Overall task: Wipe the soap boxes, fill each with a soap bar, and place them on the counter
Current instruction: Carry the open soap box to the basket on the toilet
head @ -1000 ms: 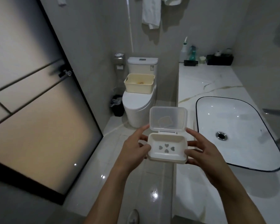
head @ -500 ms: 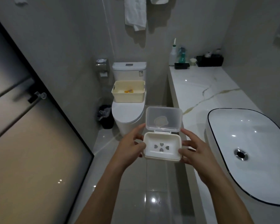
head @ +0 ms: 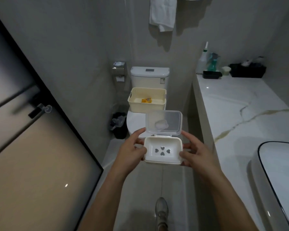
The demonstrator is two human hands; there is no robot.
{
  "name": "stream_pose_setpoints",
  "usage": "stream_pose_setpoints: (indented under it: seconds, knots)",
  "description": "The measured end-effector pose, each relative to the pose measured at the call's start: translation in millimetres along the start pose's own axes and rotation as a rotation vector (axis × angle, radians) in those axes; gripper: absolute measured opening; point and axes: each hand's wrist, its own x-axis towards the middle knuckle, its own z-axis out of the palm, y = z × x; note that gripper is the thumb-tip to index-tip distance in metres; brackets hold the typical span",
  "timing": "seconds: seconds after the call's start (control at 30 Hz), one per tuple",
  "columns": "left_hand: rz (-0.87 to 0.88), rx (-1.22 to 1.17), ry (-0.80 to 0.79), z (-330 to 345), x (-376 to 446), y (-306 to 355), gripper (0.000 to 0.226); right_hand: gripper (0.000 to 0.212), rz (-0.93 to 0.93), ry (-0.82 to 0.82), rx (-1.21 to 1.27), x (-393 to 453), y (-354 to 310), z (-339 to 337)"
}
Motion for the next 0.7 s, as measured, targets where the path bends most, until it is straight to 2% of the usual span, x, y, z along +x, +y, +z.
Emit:
stream_pose_setpoints:
  seconds: [0.4,0.7]
  knots:
    - [-0.046,0.052,0.116,-27.4,207.2,1.1,0.075,0.070,0.033,-0.074,-0.029,228.2,-36.8,17.8]
    - [-0.091,0.017,0.126,-33.8,307.7,-26.1,0.073,0.072,0.085,-0.090,-0.116,331.3,-26.6,30.4]
